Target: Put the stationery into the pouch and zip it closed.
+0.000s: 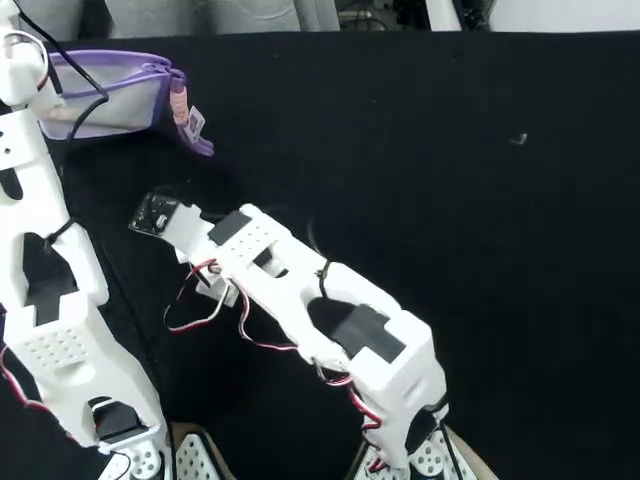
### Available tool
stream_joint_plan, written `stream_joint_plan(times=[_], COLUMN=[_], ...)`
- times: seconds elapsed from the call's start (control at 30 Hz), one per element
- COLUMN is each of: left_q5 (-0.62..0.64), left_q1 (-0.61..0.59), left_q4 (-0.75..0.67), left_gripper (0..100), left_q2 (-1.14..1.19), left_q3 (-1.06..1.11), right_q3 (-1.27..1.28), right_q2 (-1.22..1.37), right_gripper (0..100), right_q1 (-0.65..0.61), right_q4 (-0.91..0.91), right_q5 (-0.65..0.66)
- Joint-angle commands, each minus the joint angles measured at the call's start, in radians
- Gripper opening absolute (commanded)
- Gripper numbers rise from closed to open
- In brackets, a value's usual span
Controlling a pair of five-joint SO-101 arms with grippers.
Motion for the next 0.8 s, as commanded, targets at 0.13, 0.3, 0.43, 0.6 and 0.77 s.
stream_joint_plan(times=[0.13,0.3,0.43,0.6,0.77], left_q5=[0.006,0.006,0.008,0.008,0.008], left_q1=[0.064,0.131,0.185,0.26,0.325], left_q4=[0.0,0.032,0.06,0.15,0.221], left_gripper=[3,3,3,3,3], left_q2=[-0.02,-0.02,-0.02,-0.02,-0.02], left_q3=[-0.021,-0.021,-0.021,-0.113,-0.205], right_q3=[-0.041,-0.013,0.054,0.114,0.236], right_q2=[-0.139,-0.352,-0.55,-0.806,-1.033], right_gripper=[1.1,1.1,1.1,1.1,1.1], right_q1=[0.038,0.127,0.192,0.261,0.321], right_q4=[0.043,0.12,0.115,0.103,-0.074], right_q5=[-0.1,-0.1,-0.1,-0.104,-0.181])
